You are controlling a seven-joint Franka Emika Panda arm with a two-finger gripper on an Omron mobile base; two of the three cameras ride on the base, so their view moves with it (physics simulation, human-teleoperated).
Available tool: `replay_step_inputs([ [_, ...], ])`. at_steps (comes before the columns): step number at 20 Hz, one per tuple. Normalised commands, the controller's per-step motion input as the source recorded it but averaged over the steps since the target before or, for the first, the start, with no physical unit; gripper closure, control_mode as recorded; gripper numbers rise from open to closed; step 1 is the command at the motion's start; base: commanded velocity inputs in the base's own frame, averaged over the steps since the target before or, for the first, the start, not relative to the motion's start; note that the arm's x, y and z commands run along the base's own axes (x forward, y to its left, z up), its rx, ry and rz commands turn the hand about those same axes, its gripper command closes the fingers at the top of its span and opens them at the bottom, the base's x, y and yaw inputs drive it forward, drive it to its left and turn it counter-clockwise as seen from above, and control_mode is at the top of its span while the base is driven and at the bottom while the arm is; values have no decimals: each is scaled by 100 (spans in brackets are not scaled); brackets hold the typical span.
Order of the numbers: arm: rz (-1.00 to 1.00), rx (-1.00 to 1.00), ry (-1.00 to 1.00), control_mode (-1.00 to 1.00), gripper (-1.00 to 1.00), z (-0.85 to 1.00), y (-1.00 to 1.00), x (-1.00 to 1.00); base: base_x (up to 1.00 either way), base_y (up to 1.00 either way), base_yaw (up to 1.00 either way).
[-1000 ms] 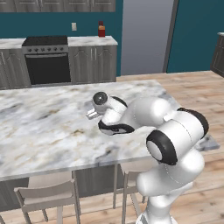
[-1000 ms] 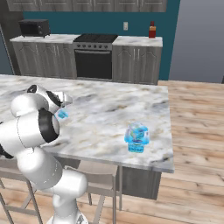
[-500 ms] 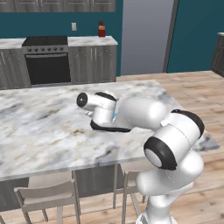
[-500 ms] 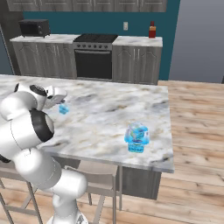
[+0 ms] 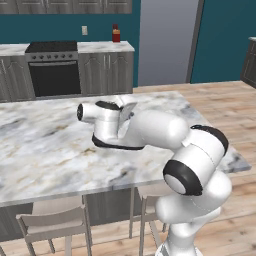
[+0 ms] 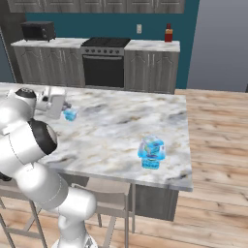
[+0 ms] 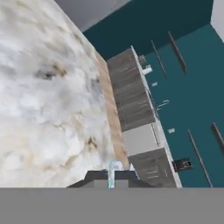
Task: Stack the yogurt containers by placing the smaller containers on top of the larger containers.
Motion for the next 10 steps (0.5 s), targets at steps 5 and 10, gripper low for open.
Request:
replay_step_inputs([
  [5, -17, -31, 11, -100, 100, 27, -47, -37, 0, 0, 0],
  [10, -16, -28, 5, -100, 100, 9, -60, -35, 0, 0, 0],
])
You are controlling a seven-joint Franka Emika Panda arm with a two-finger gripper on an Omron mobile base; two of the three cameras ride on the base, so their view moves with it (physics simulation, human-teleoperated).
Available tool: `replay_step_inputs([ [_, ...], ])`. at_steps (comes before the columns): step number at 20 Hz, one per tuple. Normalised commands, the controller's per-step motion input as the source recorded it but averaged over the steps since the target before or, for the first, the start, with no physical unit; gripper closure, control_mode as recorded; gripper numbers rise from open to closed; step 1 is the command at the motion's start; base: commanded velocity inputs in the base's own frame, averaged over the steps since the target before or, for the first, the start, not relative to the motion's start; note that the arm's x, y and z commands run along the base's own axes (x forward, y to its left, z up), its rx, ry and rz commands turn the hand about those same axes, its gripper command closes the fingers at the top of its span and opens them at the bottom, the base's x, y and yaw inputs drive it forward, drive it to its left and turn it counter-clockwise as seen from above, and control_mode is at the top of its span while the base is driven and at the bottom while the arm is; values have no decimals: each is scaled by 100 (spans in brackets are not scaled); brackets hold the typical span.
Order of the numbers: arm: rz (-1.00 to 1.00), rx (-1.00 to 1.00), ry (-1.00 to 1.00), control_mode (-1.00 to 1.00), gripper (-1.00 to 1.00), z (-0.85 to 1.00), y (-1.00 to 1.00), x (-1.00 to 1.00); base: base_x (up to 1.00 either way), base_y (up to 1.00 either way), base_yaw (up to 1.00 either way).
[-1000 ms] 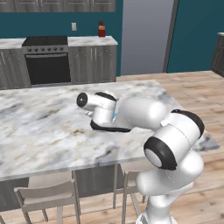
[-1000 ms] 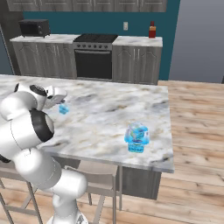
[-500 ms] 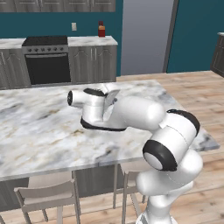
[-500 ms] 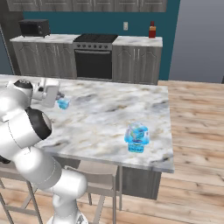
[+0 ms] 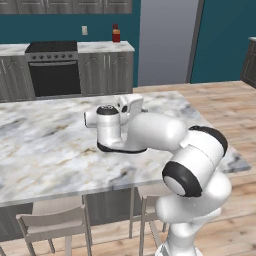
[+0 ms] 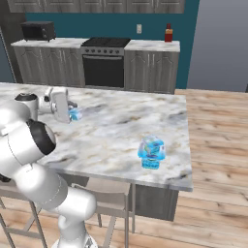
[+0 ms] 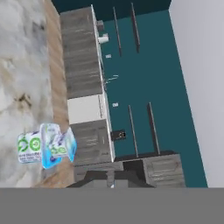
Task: Stack the yogurt containers by placing the smaller containers on top of the larger containers.
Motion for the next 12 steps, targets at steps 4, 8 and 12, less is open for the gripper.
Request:
replay_step_inputs([
  [4, -14, -25, 1, -100, 100, 2, -63, -33, 0, 0, 0],
  [8, -13, -23, 0, -100, 100, 4, -60, -21, 0, 0, 0],
  [12, -11, -15, 0, -100, 100, 18, -53, -17, 0, 0, 0],
])
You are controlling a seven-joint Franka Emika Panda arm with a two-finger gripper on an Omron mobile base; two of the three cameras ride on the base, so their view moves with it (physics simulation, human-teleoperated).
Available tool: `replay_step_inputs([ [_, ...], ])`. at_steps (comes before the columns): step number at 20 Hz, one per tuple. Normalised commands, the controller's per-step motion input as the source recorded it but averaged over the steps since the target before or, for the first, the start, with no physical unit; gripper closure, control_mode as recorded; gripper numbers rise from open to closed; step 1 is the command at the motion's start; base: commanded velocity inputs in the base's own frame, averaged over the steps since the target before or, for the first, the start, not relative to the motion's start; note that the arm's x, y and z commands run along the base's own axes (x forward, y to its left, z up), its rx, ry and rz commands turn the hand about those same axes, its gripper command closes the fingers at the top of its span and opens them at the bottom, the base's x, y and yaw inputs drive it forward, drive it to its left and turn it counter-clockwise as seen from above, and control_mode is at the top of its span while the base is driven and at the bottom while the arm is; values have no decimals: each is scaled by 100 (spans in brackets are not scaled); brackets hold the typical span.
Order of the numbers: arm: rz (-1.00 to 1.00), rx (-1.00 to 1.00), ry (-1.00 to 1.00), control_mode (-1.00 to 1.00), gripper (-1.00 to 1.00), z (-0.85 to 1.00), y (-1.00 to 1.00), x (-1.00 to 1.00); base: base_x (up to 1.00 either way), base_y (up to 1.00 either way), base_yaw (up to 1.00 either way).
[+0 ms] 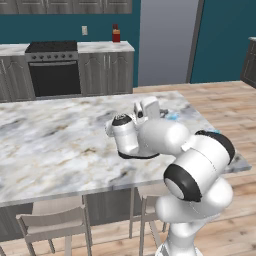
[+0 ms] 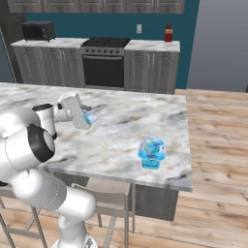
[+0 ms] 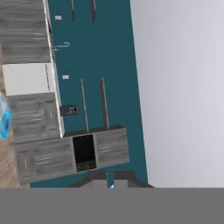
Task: Stack the yogurt containers by placing the smaller containers on top of the larger containers.
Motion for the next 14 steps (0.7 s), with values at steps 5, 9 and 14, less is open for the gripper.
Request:
replay_step_inputs([
  [5, -7, -2, 6, -100, 100, 47, -46, -16, 0, 0, 0],
  [9, -3, 0, 11, -100, 100, 52, -34, -16, 0, 0, 0],
  [14, -4, 0, 13, -100, 100, 29, -30, -22, 0, 0, 0],
])
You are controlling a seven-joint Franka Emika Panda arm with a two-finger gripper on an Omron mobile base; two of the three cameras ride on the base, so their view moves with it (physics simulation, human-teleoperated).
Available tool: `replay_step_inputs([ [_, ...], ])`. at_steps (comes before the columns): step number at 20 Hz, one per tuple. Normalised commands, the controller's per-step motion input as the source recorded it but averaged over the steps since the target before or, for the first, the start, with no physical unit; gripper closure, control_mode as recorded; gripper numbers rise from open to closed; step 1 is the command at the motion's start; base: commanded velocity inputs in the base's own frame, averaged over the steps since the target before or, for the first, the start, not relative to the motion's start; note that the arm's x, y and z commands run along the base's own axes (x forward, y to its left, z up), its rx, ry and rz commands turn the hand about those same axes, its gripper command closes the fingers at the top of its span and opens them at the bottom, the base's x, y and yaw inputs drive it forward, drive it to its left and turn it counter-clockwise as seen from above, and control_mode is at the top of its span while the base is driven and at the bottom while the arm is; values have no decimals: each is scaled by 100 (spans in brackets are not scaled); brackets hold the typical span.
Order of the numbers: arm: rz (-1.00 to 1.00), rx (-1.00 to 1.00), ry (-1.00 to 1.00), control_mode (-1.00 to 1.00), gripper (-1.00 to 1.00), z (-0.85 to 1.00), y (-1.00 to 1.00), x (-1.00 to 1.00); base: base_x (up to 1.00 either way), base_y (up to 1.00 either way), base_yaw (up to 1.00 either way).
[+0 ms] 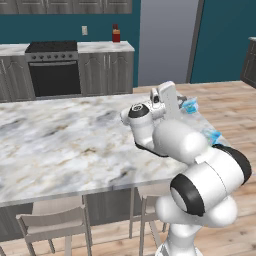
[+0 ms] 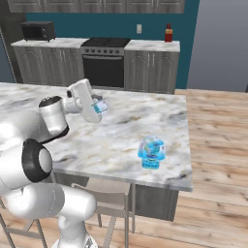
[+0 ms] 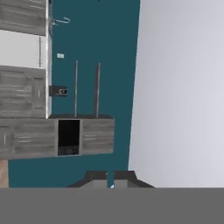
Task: Stack the yogurt containers by placing the smaller containers on top of the larger containers.
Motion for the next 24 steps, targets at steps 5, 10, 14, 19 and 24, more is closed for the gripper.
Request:
replay_step_inputs([
  [5, -3, 0, 11, -100, 100, 5, -28, -18, 0, 0, 0],
  [10, 0, 1, 6, -100, 100, 0, -19, -1, 0, 0, 0],
  [14, 0, 7, 1, -100, 100, 1, -13, 0, 0, 0, 0],
  [19, 0, 19, 0, -100, 100, 0, -11, 0, 0, 0, 0],
  [24, 0, 22, -2, -100, 100, 0, -7, 0, 0, 0, 0],
])
